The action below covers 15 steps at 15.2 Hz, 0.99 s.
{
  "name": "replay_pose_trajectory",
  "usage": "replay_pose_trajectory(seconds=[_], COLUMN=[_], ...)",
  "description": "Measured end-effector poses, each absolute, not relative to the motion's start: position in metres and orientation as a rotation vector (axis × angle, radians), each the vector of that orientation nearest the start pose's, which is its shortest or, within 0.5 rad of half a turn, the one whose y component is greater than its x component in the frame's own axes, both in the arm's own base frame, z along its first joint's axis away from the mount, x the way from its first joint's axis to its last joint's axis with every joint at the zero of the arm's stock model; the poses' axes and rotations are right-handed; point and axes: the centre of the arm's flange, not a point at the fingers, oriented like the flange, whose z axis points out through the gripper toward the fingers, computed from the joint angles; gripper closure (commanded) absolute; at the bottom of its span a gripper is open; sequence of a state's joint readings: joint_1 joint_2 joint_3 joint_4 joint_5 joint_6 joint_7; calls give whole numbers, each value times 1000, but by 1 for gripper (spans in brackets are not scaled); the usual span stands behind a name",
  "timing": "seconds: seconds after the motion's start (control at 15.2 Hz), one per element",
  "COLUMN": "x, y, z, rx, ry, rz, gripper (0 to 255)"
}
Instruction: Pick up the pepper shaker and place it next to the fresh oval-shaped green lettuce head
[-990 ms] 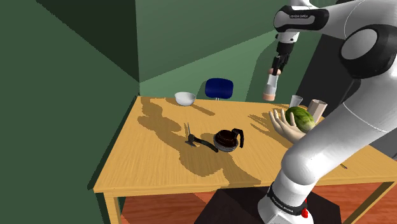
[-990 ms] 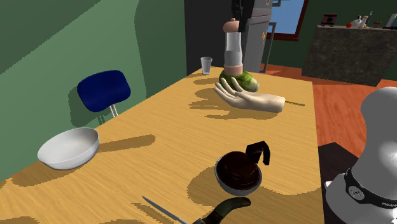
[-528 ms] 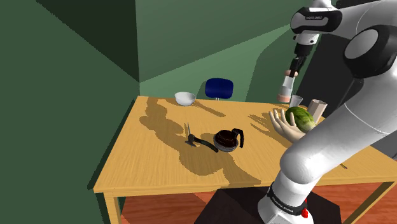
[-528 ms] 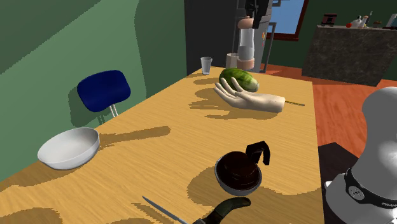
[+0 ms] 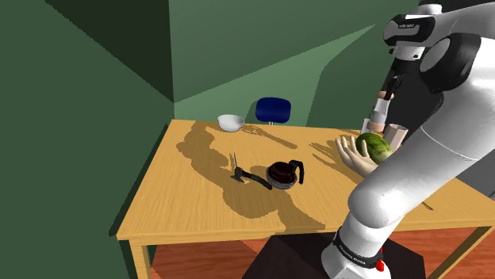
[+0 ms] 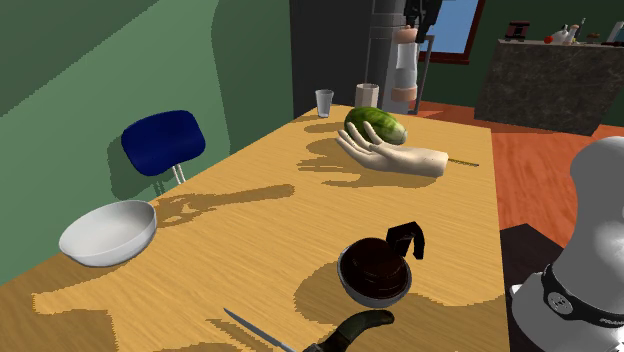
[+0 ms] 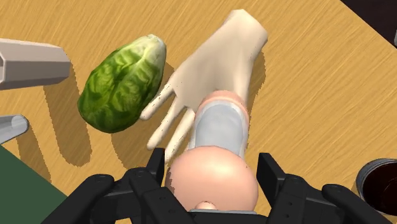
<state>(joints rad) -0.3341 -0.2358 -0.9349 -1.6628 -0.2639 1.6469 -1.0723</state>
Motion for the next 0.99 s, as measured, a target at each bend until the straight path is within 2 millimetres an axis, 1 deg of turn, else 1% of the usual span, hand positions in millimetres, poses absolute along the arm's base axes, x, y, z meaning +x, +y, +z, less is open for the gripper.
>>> replay_pose_trajectory(seconds=[0.07,0.26,0.4,0.53,0.59,0.79,0.86,0.92,0.99], x=[64,27,2,-19,-31,-62,-75,-81,-86], y=[-528,-546,-559,-575,-579,-596,-601,-607,-608], z=[660,655,656,657,660,659,662,657,652], rx=[-3271,-3269,-3268,-3270,-3271,-3273,-3274,-3273,-3272], ry=[317,317,322,323,318,317,317,315,313], rz=[33,34,37,44,40,37,40,37,34], gripper=[255,255,255,255,255,255,255,255,255])
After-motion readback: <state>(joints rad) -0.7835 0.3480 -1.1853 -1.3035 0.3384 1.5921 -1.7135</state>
